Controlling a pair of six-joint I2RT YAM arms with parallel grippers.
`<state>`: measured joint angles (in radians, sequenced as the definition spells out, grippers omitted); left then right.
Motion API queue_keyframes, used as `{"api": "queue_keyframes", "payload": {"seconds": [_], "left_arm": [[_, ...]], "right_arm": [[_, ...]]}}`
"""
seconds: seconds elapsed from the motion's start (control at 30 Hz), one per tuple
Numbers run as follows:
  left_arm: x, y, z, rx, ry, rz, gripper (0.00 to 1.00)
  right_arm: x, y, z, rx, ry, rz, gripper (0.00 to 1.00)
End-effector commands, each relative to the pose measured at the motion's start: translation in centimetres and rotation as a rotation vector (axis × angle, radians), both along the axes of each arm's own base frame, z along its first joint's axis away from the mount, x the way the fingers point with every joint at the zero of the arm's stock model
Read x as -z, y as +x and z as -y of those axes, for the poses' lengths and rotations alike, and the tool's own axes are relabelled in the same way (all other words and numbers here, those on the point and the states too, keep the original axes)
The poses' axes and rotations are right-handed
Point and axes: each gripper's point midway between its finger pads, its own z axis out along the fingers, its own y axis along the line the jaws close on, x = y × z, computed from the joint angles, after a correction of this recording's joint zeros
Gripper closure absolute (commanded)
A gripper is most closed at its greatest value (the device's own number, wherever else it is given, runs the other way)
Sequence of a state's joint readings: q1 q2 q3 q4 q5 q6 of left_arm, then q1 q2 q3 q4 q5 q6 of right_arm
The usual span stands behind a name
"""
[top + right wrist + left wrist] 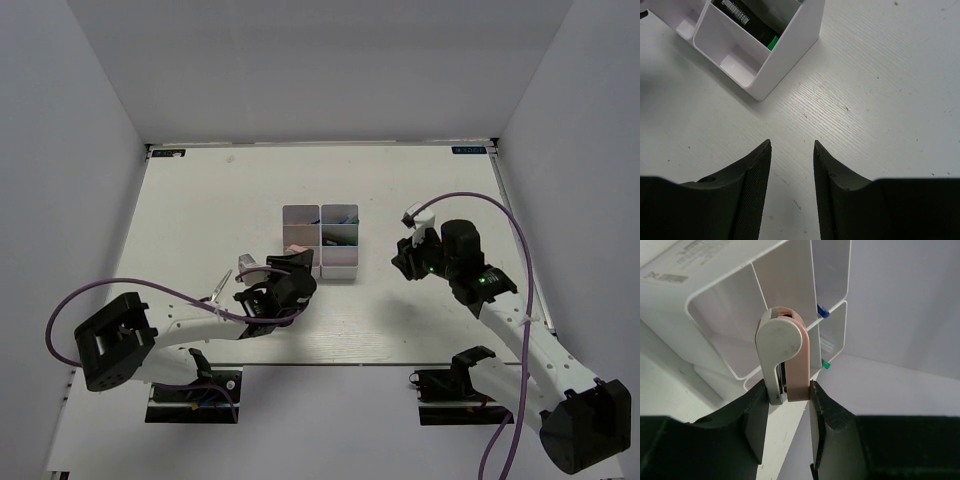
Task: Sort the stationery into containers
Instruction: Place the stapler in the storage box.
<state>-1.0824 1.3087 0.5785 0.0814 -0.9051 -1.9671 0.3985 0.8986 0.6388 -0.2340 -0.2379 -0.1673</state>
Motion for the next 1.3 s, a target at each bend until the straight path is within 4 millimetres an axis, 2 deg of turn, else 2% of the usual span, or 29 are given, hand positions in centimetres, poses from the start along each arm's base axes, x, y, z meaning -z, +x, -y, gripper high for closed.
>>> {"api": "queue_keyframes", "payload": {"seconds": [0.0,0.43,0.73,0.87,1.13,1.27], "left_arm": [[-0.3,0.2,-1.0,-0.045,-0.022,-0.017,0.98],[1.1,0.7,0.0,-0.034,-0.024,-0.062,0.94],[1.2,1.3,0.5,-0.027,-0.022,-0.064,0.94],[1.3,1.4,0.6,-0.026,-0.025,-0.068,0.9],[1.6,1.2,0.7,-0.02,-0.013,-0.082,0.71],[1.5,1.3,0.8,-0.019,-0.015,-0.082,0.65]], "right_arm": [[-0.7,0.3,-0.1,-0.003,0.025,0.035,0.57],[-0.8,0.4,0.0,0.001,0.027,0.042,0.57],[-0.9,0.3,0.1,-0.001,0.033,0.039,0.57],[-0.8,0.3,0.3,0.004,0.031,0.035,0.57],[-0.8,0.3,0.2,-0.002,0.035,0.034,0.57],[-0.7,0.2,0.2,-0.001,0.034,0.031,0.57]]}}
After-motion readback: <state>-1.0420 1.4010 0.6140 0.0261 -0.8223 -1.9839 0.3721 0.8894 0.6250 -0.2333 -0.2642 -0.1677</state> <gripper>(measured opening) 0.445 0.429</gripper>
